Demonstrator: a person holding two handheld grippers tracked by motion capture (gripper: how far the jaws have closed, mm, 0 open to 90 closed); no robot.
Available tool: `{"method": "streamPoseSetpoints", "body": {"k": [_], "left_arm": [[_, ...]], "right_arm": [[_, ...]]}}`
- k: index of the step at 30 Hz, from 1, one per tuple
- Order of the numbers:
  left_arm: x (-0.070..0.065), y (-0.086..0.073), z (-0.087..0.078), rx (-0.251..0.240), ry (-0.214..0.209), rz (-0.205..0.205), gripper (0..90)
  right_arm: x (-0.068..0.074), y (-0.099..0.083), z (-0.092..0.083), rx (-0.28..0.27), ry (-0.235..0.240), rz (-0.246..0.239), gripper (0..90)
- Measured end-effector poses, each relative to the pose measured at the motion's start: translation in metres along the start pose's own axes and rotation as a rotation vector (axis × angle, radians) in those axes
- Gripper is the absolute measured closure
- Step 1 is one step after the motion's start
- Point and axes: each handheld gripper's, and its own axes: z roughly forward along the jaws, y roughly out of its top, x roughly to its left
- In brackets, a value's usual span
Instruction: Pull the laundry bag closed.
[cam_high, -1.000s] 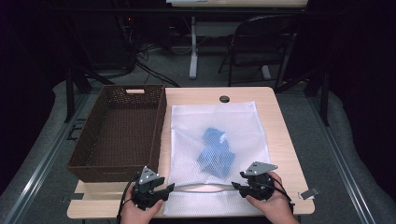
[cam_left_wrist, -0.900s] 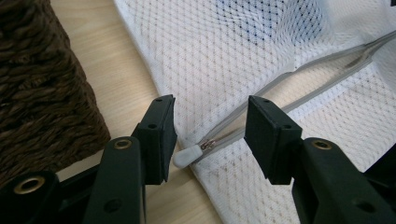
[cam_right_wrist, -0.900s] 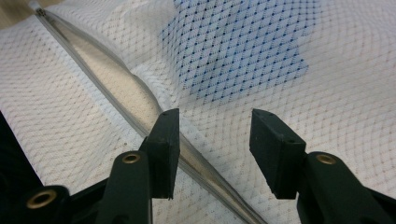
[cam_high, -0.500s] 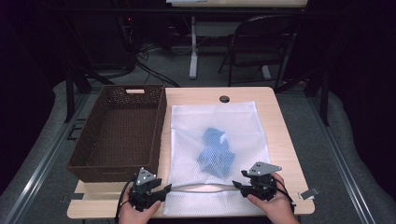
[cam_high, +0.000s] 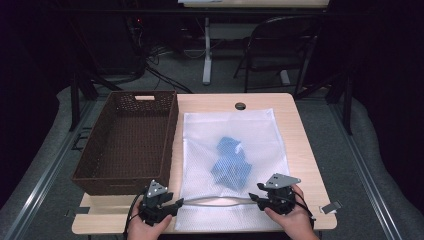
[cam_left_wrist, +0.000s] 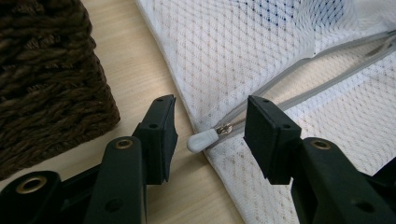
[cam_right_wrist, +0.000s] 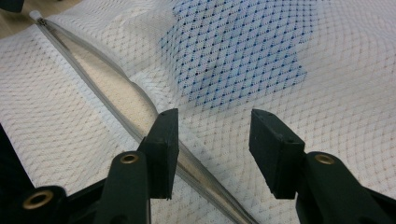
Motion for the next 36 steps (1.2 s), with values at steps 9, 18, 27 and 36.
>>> {"method": "streamPoseSetpoints", "body": {"k": [9, 18, 27, 36], "left_arm": [[-0.003, -0.002, 0.008, 0.024, 0.002, 0.009, 52.0], [0.0, -0.004, 0.01, 0.054, -0.022, -0.015, 58.5], [-0.002, -0.003, 0.005, 0.056, -0.03, -0.008, 74.0], [-0.006, 0.0, 0.001, 0.029, -0.041, 0.007, 81.3]], "right_arm": [[0.002, 0.0, 0.003, 0.003, 0.012, -0.014, 50.4], [0.001, -0.001, 0.002, -0.006, 0.016, -0.015, 49.2], [0.0, -0.001, 0.002, -0.01, 0.018, -0.012, 48.6], [0.001, -0.001, 0.002, -0.012, 0.017, -0.015, 48.5]]}}
